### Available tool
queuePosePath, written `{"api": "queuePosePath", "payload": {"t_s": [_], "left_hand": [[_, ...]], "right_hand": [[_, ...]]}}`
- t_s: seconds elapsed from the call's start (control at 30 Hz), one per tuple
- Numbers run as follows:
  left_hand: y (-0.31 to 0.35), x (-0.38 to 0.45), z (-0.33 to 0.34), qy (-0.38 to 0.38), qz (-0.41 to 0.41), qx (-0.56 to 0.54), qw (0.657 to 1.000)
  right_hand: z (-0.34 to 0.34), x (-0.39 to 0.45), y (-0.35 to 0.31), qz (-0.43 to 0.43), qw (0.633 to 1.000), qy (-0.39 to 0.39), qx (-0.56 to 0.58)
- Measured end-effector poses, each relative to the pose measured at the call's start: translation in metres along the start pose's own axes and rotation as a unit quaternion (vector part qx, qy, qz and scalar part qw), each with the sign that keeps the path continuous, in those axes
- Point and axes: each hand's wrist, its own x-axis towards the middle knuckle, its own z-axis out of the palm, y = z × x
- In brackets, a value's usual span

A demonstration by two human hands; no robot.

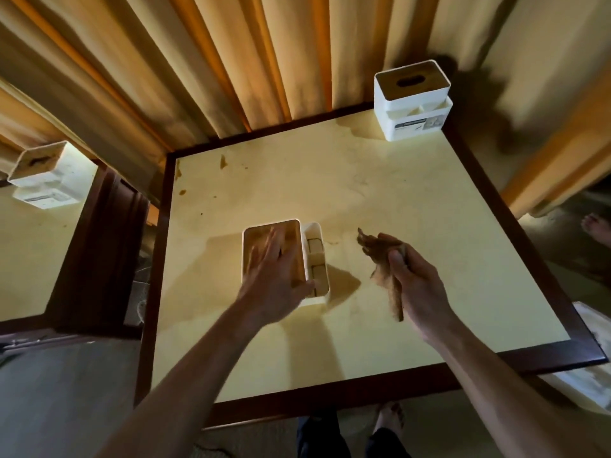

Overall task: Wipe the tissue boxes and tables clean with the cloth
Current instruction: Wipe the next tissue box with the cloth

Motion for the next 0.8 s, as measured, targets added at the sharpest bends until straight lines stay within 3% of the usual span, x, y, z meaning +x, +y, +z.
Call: {"api": "queuePosePath", "payload": {"t_s": [0.23, 0.43, 0.8], "left_hand": [[0.049, -0.017, 0.087, 0.122, -0.079, 0.077, 0.986], [0.058, -0.009, 0.112, 0.141, -0.150, 0.163, 0.965], [0.048, -0.010, 0.107, 0.222, -0.125, 0.060, 0.965]], "right_hand": [[0.003, -0.006, 0.029, 0.008, 0.996, 0.012, -0.088], [0.008, -0.008, 0.052, 0.000, 0.992, 0.020, -0.121], [0.010, -0.008, 0.057, 0.030, 0.995, 0.010, -0.094]]}}
